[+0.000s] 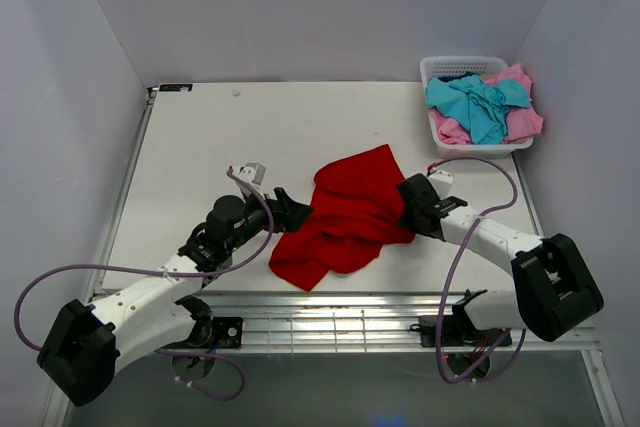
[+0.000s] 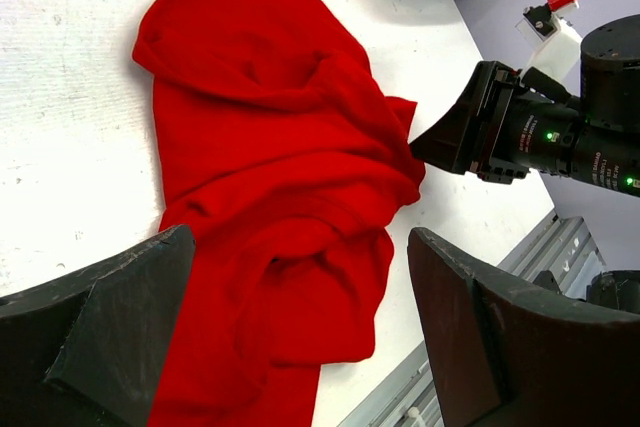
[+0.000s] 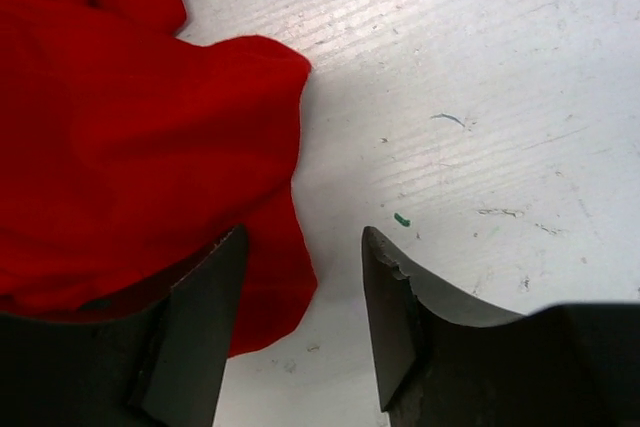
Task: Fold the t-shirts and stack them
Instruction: Move the tshirt to the center of the board
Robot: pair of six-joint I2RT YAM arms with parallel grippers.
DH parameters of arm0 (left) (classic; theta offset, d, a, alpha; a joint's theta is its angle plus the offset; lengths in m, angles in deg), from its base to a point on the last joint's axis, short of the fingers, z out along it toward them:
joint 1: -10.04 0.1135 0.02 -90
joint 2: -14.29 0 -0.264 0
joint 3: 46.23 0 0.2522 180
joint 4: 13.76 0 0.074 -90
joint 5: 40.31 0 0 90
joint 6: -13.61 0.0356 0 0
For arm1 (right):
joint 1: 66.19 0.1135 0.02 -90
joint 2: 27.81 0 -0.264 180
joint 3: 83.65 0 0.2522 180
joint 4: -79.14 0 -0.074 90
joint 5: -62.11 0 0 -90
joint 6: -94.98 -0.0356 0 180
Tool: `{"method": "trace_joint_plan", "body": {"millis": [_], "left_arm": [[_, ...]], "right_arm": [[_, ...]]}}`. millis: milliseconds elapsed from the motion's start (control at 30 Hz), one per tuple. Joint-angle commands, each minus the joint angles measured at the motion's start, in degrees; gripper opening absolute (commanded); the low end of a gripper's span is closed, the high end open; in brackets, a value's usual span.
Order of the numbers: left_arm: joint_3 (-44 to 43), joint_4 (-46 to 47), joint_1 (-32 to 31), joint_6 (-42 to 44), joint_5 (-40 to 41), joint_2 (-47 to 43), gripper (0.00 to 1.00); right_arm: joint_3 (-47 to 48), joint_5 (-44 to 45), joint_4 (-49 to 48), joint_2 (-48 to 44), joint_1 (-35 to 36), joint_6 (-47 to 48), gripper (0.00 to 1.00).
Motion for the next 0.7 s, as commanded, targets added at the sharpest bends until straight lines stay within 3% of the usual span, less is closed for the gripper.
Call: {"method": "trace_joint_plan", "body": {"millis": [0, 200, 333, 433, 500, 667], "left_arm": [[0.2, -1.0, -0.4, 0.1, 1.1, -2.0, 0.98], [0.2, -1.9, -0.3, 0.3, 1.5, -2.6, 0.98], [0.4, -2.4, -0.4, 0.3, 1.8, -3.2, 0.98], [0.4, -2.5, -0.4, 0.3, 2.0, -3.3, 0.98], [0.4, -2.7, -0.4, 0.3, 2.0, -3.4, 0.98], [0.2, -3.3, -0.4, 0.4, 2.5, -3.7, 0.98]], "right_arm": [[-0.8, -2.1, -6.4, 0.9, -0.6, 0.8, 0.54], [-0.7, -4.1, -9.2, 2.8, -1.1, 2.5, 0.49], [-0.1, -4.4, -9.5, 3.8, -1.2, 2.5, 0.59], [0.0, -4.7, -10.2, 4.6, -1.4, 2.6, 0.6], [-0.6, -5.7, -11.6, 5.5, -1.7, 3.0, 0.55], [-1.8, -9.0, -13.9, 7.9, -2.1, 3.3, 0.28]]}}
